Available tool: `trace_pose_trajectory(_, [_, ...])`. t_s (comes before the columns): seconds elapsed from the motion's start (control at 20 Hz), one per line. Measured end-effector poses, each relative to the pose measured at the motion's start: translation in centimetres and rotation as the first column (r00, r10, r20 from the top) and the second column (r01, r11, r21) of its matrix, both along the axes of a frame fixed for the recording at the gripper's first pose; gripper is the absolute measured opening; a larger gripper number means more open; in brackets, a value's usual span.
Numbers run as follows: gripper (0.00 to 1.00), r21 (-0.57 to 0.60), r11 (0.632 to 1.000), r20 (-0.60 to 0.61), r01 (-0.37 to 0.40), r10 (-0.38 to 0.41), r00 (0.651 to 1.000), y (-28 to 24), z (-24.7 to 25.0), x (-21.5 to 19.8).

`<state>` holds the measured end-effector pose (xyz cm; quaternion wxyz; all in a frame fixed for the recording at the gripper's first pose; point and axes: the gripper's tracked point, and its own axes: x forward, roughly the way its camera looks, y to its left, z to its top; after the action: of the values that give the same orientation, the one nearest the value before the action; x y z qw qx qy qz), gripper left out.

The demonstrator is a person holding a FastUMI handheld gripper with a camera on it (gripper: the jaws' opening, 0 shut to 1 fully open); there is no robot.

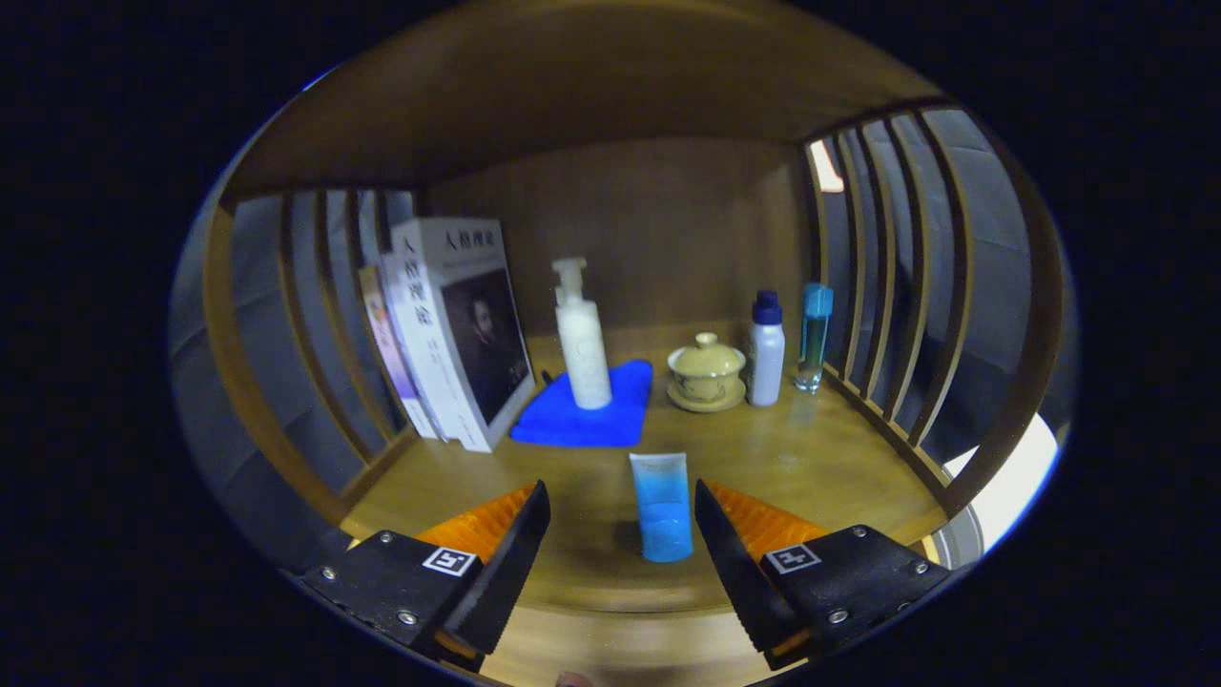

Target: Pull open the drawer, take out the items inside it, and place them on the countertop above the cabinet.

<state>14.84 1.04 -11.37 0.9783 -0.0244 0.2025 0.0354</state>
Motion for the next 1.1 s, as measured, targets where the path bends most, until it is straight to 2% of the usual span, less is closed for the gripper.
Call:
trace_pose_trajectory(0.1, [0.94, 0.038, 0.999, 0.07, -0.019, 0.016, 0.997, 1.2, 1.5, -1.8])
trace_pose_trajectory(0.3, [0.94, -0.028, 0.999, 0.159, -0.039, 0.043, 0.986, 1.8, 3.0, -5.8])
trace_pose_trajectory(0.55, [0.94, -0.017, 0.997, 0.271, -0.079, 0.08, 0.959, 3.8, 4.2, -10.6])
trace_pose_trajectory(0.8, [0.94, -0.051, 0.991, 0.326, -0.121, 0.131, 0.936, 5.0, 3.5, -15.5])
trace_pose_trajectory(1.1, [0.94, -0.097, 0.99, 0.332, -0.102, 0.129, 0.934, 4.3, 0.7, -21.1])
